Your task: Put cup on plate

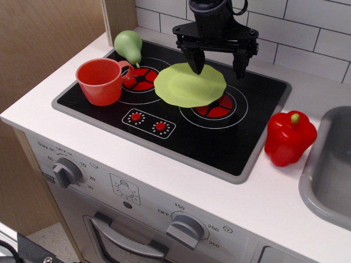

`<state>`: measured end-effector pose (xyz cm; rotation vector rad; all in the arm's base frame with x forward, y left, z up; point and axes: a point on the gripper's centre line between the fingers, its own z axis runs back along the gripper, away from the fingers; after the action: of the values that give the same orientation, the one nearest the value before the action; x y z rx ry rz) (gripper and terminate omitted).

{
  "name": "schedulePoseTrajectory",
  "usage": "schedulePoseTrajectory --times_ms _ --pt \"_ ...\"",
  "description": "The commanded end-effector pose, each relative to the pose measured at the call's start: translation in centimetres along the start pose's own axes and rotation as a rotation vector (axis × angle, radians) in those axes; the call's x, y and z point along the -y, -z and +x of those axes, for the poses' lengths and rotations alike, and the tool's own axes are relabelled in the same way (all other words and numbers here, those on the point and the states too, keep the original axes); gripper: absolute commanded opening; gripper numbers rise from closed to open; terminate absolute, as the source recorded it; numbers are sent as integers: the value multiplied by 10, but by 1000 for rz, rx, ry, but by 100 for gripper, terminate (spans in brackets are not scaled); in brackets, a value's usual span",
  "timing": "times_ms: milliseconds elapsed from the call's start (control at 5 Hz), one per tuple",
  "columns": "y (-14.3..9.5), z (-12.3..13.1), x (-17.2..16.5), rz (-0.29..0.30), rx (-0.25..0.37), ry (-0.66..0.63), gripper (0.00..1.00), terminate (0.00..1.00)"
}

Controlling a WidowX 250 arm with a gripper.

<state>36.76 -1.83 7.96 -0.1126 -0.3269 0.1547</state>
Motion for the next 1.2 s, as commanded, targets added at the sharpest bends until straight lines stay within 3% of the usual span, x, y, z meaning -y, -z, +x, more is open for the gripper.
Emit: schedulePoseTrajectory --times_ms 0,400,600,1000 --pt "0 0 0 0 0 0 100 0" --pt "-44 18 -19 -72 114 82 100 0" --pt "-51 19 -25 17 62 206 100 0" --pt "-52 10 -70 115 -27 343 100 0"
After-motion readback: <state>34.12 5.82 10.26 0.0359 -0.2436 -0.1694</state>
